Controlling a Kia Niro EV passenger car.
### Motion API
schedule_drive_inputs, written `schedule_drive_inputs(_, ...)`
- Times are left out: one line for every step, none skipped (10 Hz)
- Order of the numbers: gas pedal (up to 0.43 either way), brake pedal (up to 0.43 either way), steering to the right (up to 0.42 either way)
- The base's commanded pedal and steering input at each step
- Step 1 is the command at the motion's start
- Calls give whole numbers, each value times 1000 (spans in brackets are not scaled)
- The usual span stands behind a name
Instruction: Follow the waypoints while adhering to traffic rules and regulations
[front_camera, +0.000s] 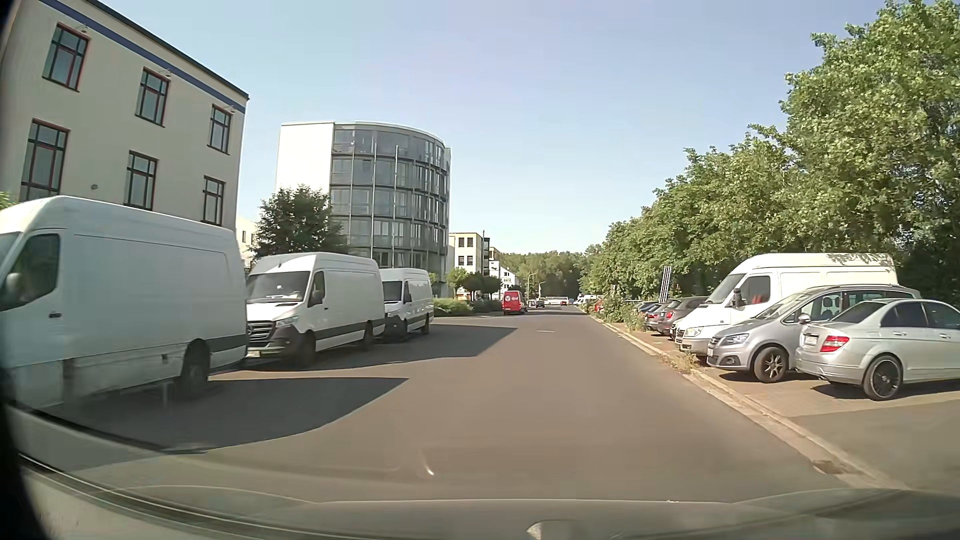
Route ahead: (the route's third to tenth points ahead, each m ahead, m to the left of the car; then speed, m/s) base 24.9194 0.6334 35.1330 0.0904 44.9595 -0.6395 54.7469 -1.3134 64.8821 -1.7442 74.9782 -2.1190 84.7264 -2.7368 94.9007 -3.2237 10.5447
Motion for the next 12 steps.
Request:
schedule_drive_inputs(157, 18, 50)
schedule_drive_inputs(157, 18, 45)
schedule_drive_inputs(157, 18, 39)
schedule_drive_inputs(157, 18, 33)
schedule_drive_inputs(157, 18, 31)
schedule_drive_inputs(157, 18, 31)
schedule_drive_inputs(157, 18, 30)
schedule_drive_inputs(157, 24, 28)
schedule_drive_inputs(157, 18, 25)
schedule_drive_inputs(157, 18, 20)
schedule_drive_inputs(157, 18, 12)
schedule_drive_inputs(157, 18, 8)
